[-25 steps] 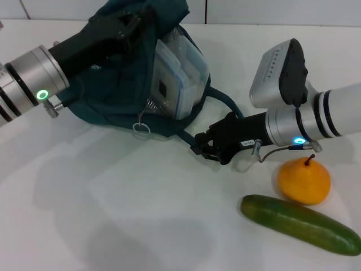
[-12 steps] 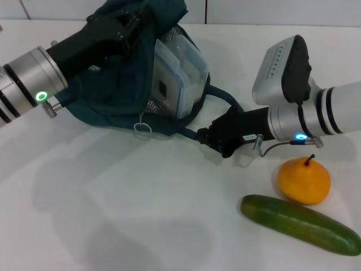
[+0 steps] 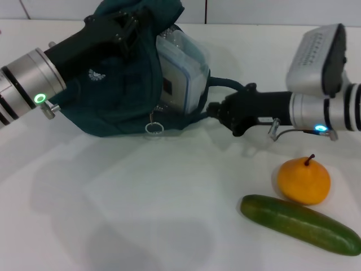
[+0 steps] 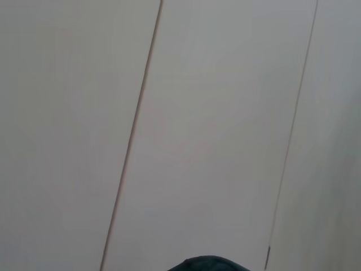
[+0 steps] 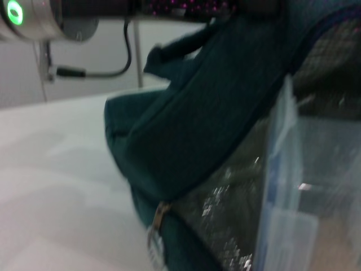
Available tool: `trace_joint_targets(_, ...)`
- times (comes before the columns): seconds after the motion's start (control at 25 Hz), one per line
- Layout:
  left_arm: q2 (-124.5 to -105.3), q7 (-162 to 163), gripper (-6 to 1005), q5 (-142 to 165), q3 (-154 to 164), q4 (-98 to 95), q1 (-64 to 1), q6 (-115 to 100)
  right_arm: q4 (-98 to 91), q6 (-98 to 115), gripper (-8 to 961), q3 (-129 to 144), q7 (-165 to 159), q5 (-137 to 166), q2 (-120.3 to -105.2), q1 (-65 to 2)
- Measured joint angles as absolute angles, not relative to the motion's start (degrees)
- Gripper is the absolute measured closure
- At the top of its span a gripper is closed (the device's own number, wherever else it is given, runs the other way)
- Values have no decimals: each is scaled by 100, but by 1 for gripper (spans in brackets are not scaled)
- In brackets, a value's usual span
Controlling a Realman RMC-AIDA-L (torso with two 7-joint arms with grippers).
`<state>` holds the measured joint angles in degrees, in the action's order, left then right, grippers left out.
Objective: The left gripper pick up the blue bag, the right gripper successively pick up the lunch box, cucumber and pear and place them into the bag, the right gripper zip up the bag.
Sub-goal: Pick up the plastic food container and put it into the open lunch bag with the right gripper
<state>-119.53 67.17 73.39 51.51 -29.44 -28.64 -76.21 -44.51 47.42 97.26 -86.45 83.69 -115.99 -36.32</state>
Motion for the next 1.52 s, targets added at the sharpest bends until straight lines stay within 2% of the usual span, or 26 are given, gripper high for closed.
trace_joint_targets(0.48, -11962, 6395, 881, 7329, 5150, -2935, -2772, -7921, -5257, 5405, 945, 8834, -7718, 7832, -11583, -2720)
trace_joint_targets(0.88, -11934, 6343, 880, 7420, 5168, -2967, -2599, -8328, -6175, 6139, 947, 8403, -7370, 7559, -11556, -2297)
trace_joint_targets(1.2, -11960, 5009, 879, 7447, 5168, -2597, -2337, -9067, -6387, 7460, 950, 7663, -7730, 8029, -11508, -2577)
trace_joint_targets(1.52, -11968, 4613, 877, 7195, 5142, -2128, -2389, -9179, -6432, 7324, 949, 7400, -8509, 9106, -11508, -2802)
